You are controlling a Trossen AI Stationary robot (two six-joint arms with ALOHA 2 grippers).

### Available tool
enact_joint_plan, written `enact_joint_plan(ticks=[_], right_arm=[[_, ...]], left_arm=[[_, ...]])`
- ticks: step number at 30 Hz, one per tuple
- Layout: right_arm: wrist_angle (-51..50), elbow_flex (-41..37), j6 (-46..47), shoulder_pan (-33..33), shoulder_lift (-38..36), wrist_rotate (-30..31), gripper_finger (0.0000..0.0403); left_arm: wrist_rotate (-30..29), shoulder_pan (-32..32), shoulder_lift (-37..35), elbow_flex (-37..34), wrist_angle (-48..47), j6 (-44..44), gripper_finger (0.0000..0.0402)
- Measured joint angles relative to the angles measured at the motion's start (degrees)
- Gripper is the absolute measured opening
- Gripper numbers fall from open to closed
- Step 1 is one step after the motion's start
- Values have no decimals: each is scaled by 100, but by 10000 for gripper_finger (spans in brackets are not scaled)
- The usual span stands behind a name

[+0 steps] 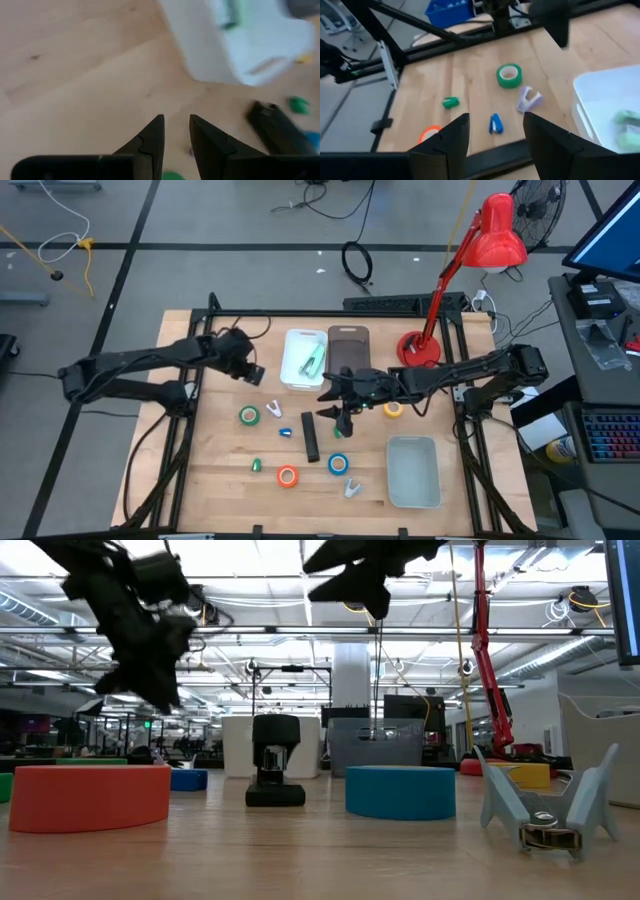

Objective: Pick and place Stapler, Stapler remover, tape
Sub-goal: Put the black stapler into the white bin

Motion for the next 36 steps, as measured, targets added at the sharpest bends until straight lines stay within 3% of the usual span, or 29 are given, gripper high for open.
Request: enact_joint_plan(ticks=[9, 15, 21, 29, 36], right_arm=[[-911, 265, 411, 326, 2, -587, 178], [-1958, 964, 655, 603, 2, -50, 178], [-2134, 1345, 1729, 935, 276, 483, 178], [-2193, 2142, 2724, 992, 1478, 122, 166], [-3541, 3310, 3143, 774, 2312, -591, 150]], left_arm=[[23, -1065, -1681, 2, -723, -196, 93], [-346, -1666, -2758, 2, -789, 44, 93], [-480, -2076, -3745, 2, -785, 509, 93], [-465, -2415, -4390, 2, -965, 998, 93], [-467, -2529, -4575, 2, -1400, 1022, 93]])
